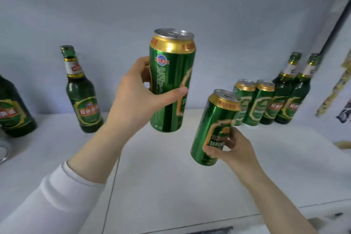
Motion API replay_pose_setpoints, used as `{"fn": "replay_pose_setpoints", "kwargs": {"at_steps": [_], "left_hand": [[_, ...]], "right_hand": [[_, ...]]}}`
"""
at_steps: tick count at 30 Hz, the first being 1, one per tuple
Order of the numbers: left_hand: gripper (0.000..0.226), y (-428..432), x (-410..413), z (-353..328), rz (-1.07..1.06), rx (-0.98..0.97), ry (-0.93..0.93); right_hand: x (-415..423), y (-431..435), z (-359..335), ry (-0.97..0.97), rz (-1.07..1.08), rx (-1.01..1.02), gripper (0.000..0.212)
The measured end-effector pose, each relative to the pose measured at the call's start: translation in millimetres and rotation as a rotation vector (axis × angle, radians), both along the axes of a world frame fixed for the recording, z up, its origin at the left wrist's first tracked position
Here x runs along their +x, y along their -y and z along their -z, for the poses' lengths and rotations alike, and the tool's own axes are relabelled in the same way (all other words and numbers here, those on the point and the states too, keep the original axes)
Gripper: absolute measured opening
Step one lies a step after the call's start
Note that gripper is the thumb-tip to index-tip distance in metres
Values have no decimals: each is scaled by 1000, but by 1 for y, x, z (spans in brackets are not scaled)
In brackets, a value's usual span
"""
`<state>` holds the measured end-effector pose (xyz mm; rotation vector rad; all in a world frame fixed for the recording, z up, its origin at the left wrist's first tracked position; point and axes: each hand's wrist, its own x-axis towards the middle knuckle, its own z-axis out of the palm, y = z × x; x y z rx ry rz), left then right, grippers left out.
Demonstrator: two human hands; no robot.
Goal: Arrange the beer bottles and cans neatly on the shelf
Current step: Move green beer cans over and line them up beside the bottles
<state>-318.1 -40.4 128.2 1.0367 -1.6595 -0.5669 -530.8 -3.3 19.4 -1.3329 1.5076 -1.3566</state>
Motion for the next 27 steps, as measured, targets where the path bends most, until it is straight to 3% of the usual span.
{"fn": "replay_pose_setpoints", "kwargs": {"at_steps": [5,11,16,21,27], "left_hand": [[71,-10,-104,15,16,86,-49],[65,1,-181,38,117,201,-13],[65,28,-211,76,256,326,23],[86,49,-225,110,348,415,40],[72,66,-242,123,397,444,62]], "right_hand": [[-107,-17,-1,-26,-9,35,52],[-185,-9,8,-26,16,79,59],[-215,7,22,-36,53,93,66],[-229,21,32,-82,90,99,67],[-237,41,37,-67,62,90,69]]}}
